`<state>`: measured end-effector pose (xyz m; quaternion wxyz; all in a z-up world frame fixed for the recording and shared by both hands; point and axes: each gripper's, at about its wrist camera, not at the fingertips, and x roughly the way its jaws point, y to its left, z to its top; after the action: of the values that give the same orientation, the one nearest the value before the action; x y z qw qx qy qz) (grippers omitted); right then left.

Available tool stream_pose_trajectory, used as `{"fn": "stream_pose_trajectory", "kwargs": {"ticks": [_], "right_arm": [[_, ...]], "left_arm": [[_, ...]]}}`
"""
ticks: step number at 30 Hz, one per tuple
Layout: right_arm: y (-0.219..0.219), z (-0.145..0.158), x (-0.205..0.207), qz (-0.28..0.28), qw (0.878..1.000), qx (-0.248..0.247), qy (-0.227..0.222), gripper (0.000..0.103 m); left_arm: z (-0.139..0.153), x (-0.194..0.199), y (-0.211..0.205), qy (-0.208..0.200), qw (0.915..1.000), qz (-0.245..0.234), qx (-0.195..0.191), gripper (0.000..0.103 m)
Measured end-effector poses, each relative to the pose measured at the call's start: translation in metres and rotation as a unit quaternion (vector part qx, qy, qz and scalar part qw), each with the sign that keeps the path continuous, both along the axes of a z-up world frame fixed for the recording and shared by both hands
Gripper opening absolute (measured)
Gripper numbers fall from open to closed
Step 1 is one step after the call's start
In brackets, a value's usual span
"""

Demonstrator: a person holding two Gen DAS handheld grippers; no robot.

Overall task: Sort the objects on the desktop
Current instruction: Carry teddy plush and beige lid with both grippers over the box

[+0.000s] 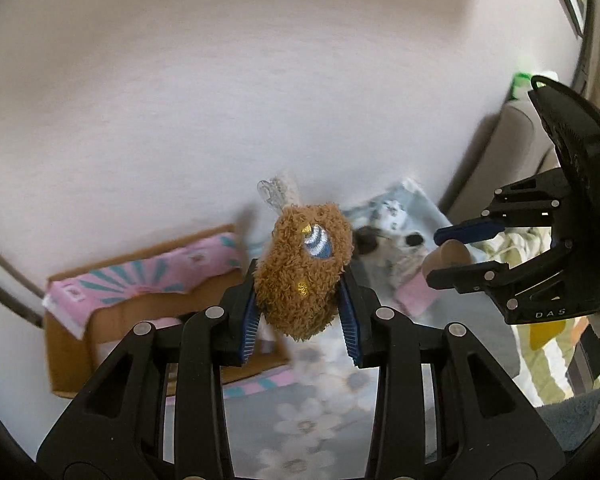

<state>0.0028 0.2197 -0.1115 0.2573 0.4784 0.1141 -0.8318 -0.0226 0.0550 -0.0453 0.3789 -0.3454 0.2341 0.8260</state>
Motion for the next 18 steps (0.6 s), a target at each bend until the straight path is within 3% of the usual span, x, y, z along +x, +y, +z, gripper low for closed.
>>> {"fn": "stream_pose_trajectory", "kwargs": {"ticks": [8,18], "right_arm": [[-0.076,0.018,-0.036,0.054,0.998,-0.005,0.018,0.032],[-0.154,0.003,-0.071,0.09,0.996,-0.013,-0.003,0.032]], "left_arm": [[0.013,-0.042,-0.059,0.008,0.9989,0.045,0.007,0.032],[-0.008,-0.095,-0.121,-0.011,0.996,0.089,-0.005,0.032]]}}
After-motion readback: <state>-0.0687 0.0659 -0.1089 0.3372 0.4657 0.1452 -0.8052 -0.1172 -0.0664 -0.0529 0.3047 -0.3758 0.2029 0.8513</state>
